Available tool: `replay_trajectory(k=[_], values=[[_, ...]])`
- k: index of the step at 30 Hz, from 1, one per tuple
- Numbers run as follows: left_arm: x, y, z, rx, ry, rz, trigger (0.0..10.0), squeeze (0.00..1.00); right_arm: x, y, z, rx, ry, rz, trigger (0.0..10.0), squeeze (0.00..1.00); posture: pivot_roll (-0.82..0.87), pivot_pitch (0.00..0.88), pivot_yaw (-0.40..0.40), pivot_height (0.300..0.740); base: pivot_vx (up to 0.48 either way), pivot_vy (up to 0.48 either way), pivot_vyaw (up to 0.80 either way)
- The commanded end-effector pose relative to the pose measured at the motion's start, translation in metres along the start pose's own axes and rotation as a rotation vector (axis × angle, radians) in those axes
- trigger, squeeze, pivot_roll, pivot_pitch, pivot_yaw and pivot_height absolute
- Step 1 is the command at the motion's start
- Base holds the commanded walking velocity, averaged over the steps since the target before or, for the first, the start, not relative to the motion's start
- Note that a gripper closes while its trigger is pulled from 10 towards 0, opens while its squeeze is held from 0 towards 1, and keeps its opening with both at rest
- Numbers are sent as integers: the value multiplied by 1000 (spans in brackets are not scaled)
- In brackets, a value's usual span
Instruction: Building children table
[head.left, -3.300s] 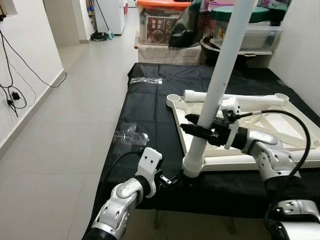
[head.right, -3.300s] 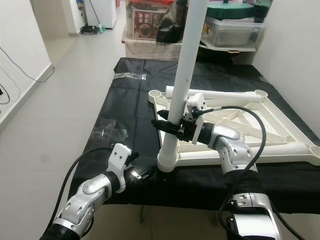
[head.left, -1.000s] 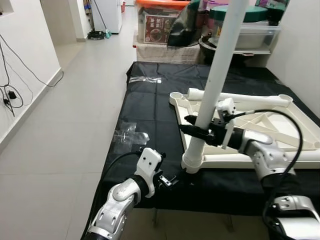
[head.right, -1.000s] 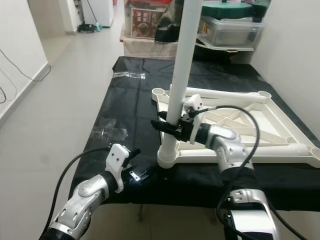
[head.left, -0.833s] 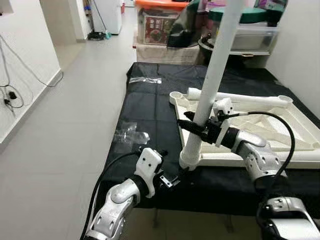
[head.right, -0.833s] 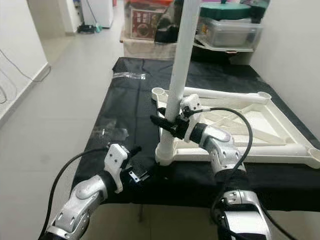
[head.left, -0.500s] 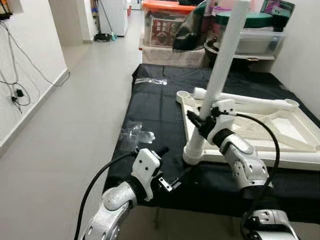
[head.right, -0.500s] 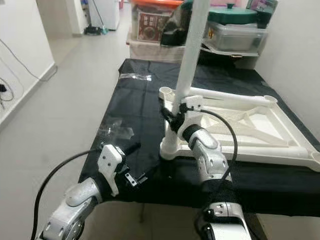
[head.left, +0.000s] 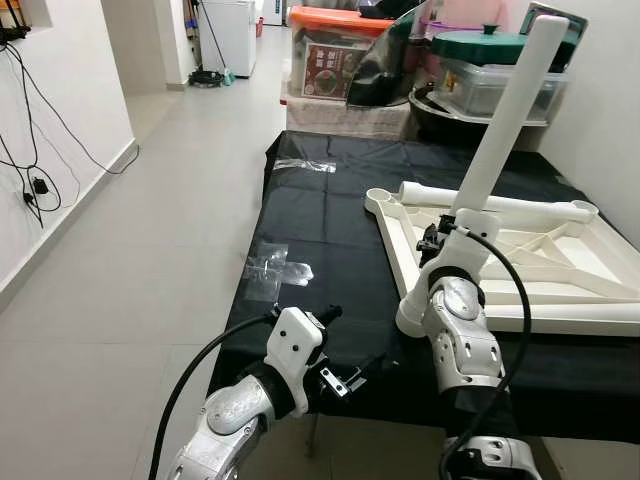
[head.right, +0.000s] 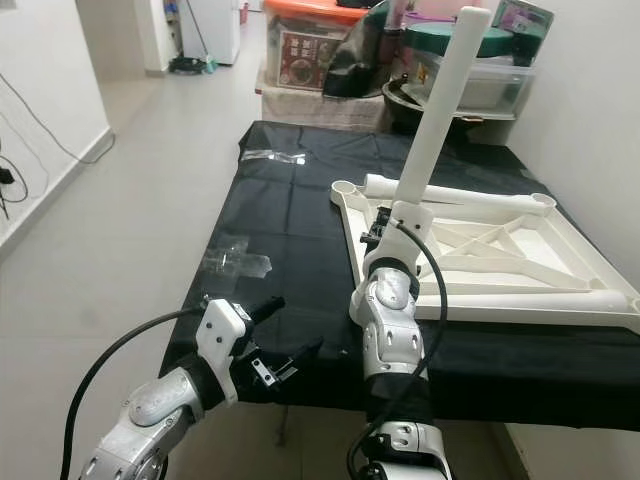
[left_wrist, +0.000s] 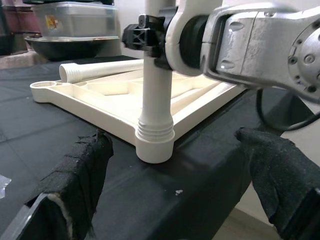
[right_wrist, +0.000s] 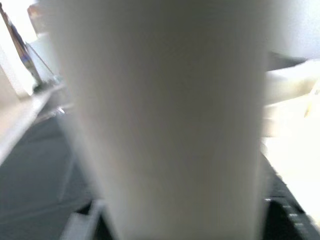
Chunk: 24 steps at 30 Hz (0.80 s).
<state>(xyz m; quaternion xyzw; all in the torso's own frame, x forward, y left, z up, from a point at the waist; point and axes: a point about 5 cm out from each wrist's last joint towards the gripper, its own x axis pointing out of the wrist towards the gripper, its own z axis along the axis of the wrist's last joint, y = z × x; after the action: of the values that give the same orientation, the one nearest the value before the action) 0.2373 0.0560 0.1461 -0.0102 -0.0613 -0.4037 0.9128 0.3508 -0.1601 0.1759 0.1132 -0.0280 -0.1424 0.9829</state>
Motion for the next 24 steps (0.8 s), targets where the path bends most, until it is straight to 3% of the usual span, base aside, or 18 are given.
replay_trajectory(k=[1, 2, 3, 4, 7, 9, 11, 18, 20, 24], values=[[-2, -3, -1, -12, 19, -5, 10000, 0, 1, -3, 2, 23, -34, 43, 10000, 1000, 100, 0, -73, 740, 0, 0, 0], [-2, -3, -1, -14, 22, -4, 10000, 0, 1, -3, 4, 15, -56, 72, 10000, 1000, 100, 0, -73, 740, 0, 0, 0], [-2, -3, -1, -14, 22, -5, 10000, 0, 2, -8, 6, 10, -79, 116, 10000, 369, 100, 0, -73, 740, 0, 0, 0], [-2, -4, -1, -13, 22, -5, 10000, 0, 4, -13, 8, 3, -95, 175, 10000, 0, 96, 0, -71, 740, 0, 0, 0], [-2, -4, -1, -12, 21, -5, 10000, 0, 5, -18, 9, -6, -95, 235, 10000, 0, 96, 0, -71, 740, 0, 0, 0], [-1, -4, -1, -12, 22, -5, 10000, 0, 5, -26, 9, -54, -32, 518, 10000, 0, 97, 0, -74, 740, 0, 0, 0], [-1, -4, -2, -12, 25, -5, 10000, 0, 3, -31, 9, -79, 37, 705, 10000, 0, 104, 0, -83, 740, 0, 0, 0], [0, -4, -3, -12, 33, -5, 10000, 0, 5, -36, 13, -112, 150, 956, 10000, 0, 116, 0, -92, 740, 0, 0, 0], [0, -5, -4, -13, 38, -6, 10000, 0, 4, -31, 14, -150, 219, 1161, 10000, 0, 121, 0, -92, 740, 0, 0, 0], [0, -5, -4, -14, 40, -6, 10000, 0, 6, -24, 17, -132, 256, 1270, 10000, 0, 121, 0, -92, 740, 0, 0, 0]])
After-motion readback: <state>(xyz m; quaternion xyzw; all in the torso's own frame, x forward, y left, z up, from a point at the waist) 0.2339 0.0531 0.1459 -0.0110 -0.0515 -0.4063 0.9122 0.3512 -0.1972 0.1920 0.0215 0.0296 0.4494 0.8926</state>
